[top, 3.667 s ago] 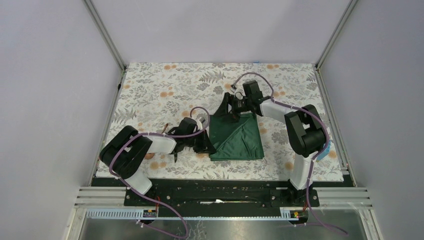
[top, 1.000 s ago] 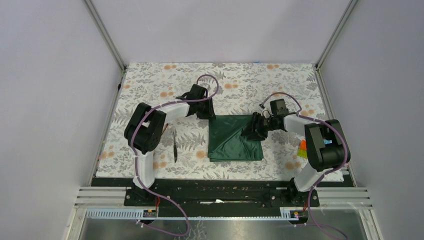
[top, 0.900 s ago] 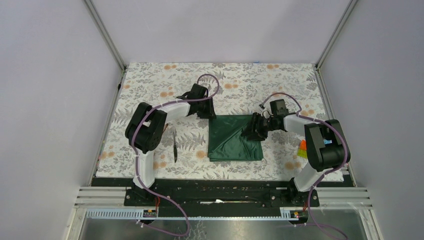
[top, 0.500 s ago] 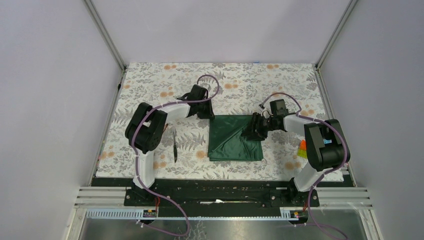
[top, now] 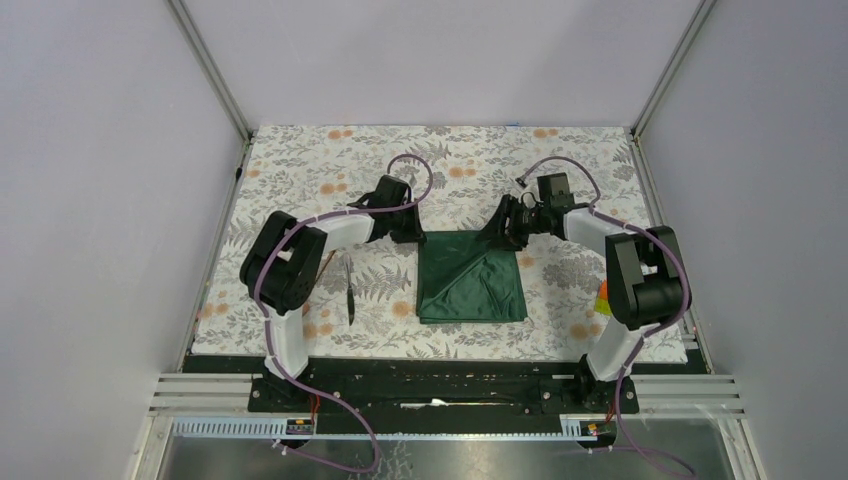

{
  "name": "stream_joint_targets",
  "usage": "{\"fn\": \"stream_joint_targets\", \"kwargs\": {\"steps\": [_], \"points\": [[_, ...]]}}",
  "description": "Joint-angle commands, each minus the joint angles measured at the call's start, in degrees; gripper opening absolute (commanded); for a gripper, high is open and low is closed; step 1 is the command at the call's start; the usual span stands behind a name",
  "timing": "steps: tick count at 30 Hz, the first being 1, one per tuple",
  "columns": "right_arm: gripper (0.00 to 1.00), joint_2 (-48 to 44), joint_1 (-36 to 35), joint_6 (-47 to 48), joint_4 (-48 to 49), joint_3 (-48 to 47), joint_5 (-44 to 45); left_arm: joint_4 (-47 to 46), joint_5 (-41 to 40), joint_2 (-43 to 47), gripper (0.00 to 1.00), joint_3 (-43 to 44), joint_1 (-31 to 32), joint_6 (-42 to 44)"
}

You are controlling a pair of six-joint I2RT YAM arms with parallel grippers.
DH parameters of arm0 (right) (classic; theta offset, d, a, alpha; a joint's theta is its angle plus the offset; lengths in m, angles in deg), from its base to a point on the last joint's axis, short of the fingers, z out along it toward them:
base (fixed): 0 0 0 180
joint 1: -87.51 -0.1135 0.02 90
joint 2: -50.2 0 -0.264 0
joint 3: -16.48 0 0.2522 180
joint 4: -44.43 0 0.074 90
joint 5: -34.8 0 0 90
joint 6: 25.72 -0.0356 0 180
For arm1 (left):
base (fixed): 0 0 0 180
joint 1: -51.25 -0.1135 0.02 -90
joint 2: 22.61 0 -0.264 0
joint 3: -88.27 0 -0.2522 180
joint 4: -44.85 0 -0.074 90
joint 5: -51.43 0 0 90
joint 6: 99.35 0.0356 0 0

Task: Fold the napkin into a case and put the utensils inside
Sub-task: Smooth out the upper triangle-folded napkin at the center of the board.

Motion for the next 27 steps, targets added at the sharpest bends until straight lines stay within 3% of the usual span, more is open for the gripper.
{"fn": "stream_joint_targets", "kwargs": {"steps": [1,16,27], "points": [[0.54,4.51,0.05,-1.47,1.65,-3.99,0.66,-2.42,-1.82,3.89,0.02,-0.62,-0.88,-0.07],[0.54,12.29,0.31,-4.37,4.61,-9.60,1.03,-1.39,-1.57,2.26,0.01,-0.09,-1.93,0.51],[0.57,16.36,3.07,-8.78,13.23,-8.71,0.31,-0.89,-1.64,0.76,0.00,0.09,-1.93,0.60]]}}
